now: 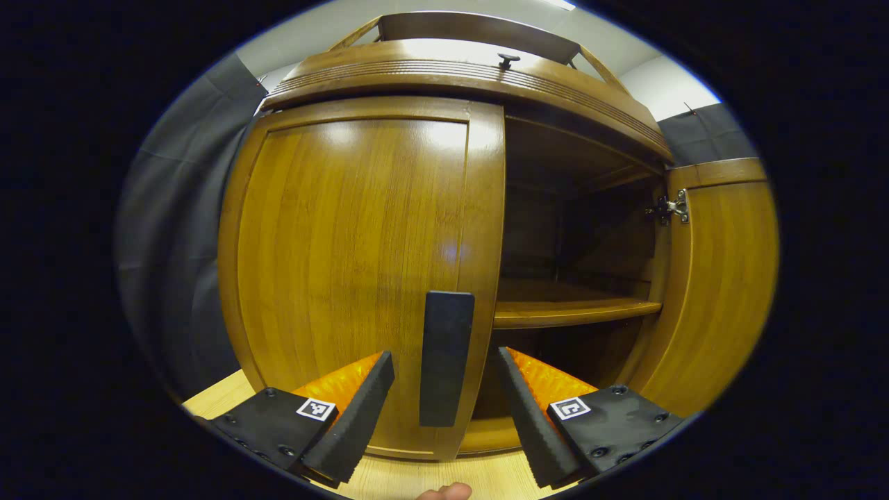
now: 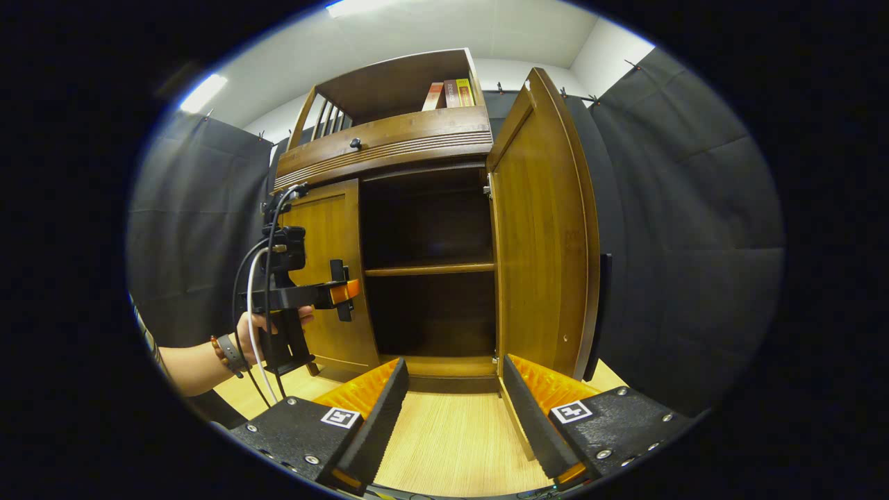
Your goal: Open the right door of the double-door shoe cabinet with the right hand, and open the left door with the left hand.
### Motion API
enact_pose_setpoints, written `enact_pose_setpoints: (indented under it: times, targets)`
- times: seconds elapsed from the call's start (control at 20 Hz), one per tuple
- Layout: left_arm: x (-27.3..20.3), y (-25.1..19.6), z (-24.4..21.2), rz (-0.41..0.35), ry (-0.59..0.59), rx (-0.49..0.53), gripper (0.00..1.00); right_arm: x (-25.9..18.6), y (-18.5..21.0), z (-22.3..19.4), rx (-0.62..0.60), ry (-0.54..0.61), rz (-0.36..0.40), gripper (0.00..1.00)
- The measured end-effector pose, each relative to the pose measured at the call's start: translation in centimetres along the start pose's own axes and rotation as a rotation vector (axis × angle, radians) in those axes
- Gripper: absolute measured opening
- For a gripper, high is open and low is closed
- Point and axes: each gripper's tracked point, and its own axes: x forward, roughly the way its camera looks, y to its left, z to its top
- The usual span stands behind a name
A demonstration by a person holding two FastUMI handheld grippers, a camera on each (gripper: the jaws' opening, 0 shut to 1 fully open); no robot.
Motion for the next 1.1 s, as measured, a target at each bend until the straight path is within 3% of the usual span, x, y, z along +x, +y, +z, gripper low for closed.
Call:
enact_pose_setpoints:
  times: [0.4,0.75,0.95,1.1]
  targets:
    - [1.5,0.3,0.0,-0.005,-0.034,0.048,0.92,1.0,0.3,-0.5,0.009,0.019,0.015,0.85]
    - [1.4,-0.4,-0.4,-0.04,-0.03,0.028,0.43,1.0,0.7,-0.6,0.003,0.027,0.023,0.85]
    - [1.2,0.0,-0.6,0.01,0.003,0.073,0.36,0.8,0.8,-1.5,-0.007,0.047,0.02,0.85]
    - [-0.1,0.1,-0.6,0.042,0.007,0.06,0.36,1.0,1.1,-1.7,-0.009,0.056,0.026,0.85]
